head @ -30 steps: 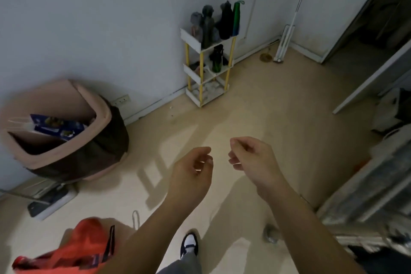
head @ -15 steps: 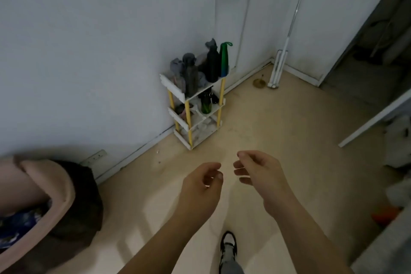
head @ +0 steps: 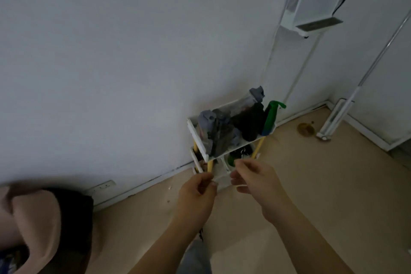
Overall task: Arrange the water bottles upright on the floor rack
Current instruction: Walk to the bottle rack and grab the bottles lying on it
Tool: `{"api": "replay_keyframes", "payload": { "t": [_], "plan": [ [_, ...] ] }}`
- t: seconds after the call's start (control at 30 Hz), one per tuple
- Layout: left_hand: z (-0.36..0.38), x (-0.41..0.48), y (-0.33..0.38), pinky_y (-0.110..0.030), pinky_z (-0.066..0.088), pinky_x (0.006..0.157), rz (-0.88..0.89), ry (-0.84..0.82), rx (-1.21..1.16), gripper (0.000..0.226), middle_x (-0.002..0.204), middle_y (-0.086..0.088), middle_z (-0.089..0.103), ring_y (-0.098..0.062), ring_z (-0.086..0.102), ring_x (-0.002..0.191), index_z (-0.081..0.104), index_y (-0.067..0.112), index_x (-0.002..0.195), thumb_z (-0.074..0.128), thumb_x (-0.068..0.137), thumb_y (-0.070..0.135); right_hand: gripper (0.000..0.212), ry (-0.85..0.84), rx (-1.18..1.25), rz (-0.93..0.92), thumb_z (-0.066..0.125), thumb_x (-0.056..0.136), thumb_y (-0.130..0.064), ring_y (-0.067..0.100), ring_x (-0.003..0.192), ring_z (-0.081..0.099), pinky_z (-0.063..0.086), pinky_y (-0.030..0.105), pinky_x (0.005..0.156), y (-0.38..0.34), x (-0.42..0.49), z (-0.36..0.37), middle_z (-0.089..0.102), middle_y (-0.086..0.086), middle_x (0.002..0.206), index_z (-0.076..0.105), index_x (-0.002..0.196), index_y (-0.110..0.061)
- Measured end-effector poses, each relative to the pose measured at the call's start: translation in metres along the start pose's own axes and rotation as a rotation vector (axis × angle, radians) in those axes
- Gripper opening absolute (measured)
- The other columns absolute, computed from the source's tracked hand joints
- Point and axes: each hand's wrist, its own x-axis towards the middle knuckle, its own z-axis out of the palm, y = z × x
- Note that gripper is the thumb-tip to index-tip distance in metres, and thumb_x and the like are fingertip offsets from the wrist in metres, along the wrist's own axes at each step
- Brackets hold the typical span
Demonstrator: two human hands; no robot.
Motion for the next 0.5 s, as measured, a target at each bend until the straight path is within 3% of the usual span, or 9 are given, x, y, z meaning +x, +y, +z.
{"api": "replay_keyframes", "payload": {
  "t": [0.17, 0.27, 0.33, 0.4, 0.5],
  "plan": [
    [0.027, 0.134, 0.035, -0.043, 0.060, 0.088, 0.035, -0.049, 0.039, 0.019, 0.101, 0.007, 0.072, -0.012, 0.069, 0.092, 0.067, 0.031, 0.114, 0.060, 0.098, 0.022, 0.014, 0.046, -0.053, -0.030, 0.061, 0.102, -0.026, 0.028, 0.089, 0.072, 0.062, 0.041, 0.077, -0.034, 0.126, 0.000, 0.075, 0.008, 0.093, 0.070, 0.112, -0.021],
    [0.036, 0.203, 0.063, -0.041, 0.060, 0.084, 0.060, -0.003, 0.054, 0.017, 0.096, 0.008, 0.070, -0.012, 0.068, 0.088, 0.065, 0.029, 0.110, 0.060, 0.097, 0.018, 0.032, 0.014, -0.181, -0.082, 0.065, 0.099, -0.028, 0.017, 0.094, 0.068, 0.057, 0.027, 0.075, -0.057, 0.189, -0.001, 0.069, 0.001, 0.105, 0.062, 0.130, -0.019],
    [0.039, 0.238, 0.077, -0.030, 0.060, 0.076, 0.070, 0.052, 0.118, 0.015, 0.090, 0.010, 0.067, -0.004, 0.066, 0.079, 0.064, 0.029, 0.105, 0.061, 0.097, 0.016, 0.041, -0.035, -0.335, -0.127, 0.068, 0.097, -0.028, 0.012, 0.098, 0.061, 0.050, 0.021, 0.079, -0.065, 0.223, 0.000, 0.061, -0.003, 0.115, 0.055, 0.135, -0.022],
    [0.038, 0.262, 0.087, -0.019, 0.055, 0.065, 0.050, 0.065, 0.183, 0.014, 0.086, 0.009, 0.067, 0.000, 0.064, 0.072, 0.064, 0.028, 0.102, 0.060, 0.097, 0.016, 0.054, -0.137, -0.483, -0.155, 0.074, 0.091, -0.033, 0.014, 0.104, 0.055, 0.047, 0.024, 0.088, -0.062, 0.254, 0.003, 0.050, -0.002, 0.124, 0.051, 0.139, -0.025],
    [0.043, 0.291, 0.090, -0.037, 0.059, 0.073, -0.044, 0.009, 0.286, 0.012, 0.093, -0.009, 0.071, -0.024, 0.068, 0.083, 0.068, 0.013, 0.100, 0.057, 0.097, 0.013, 0.063, -0.357, -0.693, -0.127, 0.082, 0.075, -0.049, 0.013, 0.106, 0.056, 0.051, 0.031, 0.097, -0.047, 0.297, 0.011, 0.049, -0.002, 0.124, 0.053, 0.129, -0.035]
  ]
}}
